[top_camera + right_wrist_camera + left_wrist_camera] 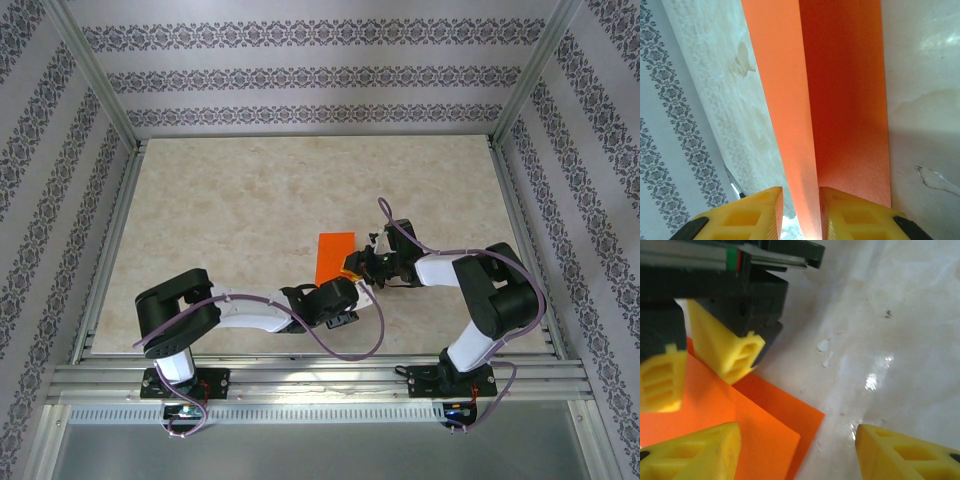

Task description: Fold a paper plane with a square sheet of paper (pick it up from the middle)

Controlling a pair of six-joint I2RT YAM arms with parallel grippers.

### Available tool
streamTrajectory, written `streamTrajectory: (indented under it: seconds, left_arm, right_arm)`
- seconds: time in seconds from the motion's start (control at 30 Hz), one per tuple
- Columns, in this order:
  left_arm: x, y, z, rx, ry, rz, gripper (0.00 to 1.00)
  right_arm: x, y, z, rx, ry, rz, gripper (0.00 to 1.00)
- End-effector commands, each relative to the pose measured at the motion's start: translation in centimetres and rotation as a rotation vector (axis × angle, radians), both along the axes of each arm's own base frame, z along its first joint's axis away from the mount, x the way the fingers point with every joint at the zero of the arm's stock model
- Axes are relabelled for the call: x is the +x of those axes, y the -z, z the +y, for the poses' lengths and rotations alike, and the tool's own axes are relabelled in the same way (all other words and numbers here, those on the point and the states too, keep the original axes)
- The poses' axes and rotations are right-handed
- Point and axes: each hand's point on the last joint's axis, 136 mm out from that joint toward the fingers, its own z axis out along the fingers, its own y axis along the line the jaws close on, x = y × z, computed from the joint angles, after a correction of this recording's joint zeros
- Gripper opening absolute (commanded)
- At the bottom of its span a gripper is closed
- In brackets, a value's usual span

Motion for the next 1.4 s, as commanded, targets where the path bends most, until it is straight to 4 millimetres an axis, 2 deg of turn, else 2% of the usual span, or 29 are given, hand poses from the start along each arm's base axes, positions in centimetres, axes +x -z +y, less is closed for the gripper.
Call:
streamTrajectory:
  seconds: [0.0, 0.2, 0.43, 0.57, 0.63, 0.93, 1.03, 1.17, 1.37]
  left_arm:
    - [0.8, -0.3, -0.5, 0.037, -0.004, -0.075, 0.63]
    - [1.3, 0.2, 0.4, 0.059, -0.045, -0.099, 0.60]
    - [1.6, -0.6, -0.2, 0.036, -0.057, -0.103, 0.53]
    - [1.8, -0.7, 0.2, 0.027, -0.086, -0.114, 0.41]
    - [1.7, -1.1, 0.0, 0.004, -0.083, -0.110, 0.38]
    - [1.7, -1.4, 0.1, -0.011, -0.104, -0.097, 0.06]
    - [1.8, -1.7, 0.1, -0.029, -0.123, -0.094, 0.02]
    - [1.8, -2.3, 0.1, -0.089, -0.151, -0.027, 0.00]
    - [1.8, -3.5, 0.4, -0.244, -0.219, 0.152, 0.00]
  right_arm:
    - [0.7, -0.5, 0.0, 0.016, 0.009, -0.015, 0.26]
    - [0.8, -0.5, 0.0, 0.015, 0.016, -0.015, 0.26]
    - [0.9, -0.5, 0.0, 0.014, 0.018, -0.013, 0.26]
    - [0.9, -0.5, 0.0, 0.012, 0.020, -0.015, 0.26]
    - [0.9, -0.4, 0.0, 0.011, 0.021, -0.013, 0.26]
    - [0.7, -0.3, -0.1, 0.003, 0.022, -0.012, 0.26]
    - [0.7, -0.3, -0.3, -0.003, 0.025, -0.016, 0.27]
    - [0.7, -0.4, -1.3, -0.047, 0.046, -0.033, 0.27]
    - [0.5, -0.8, -5.0, -0.148, 0.146, -0.072, 0.32]
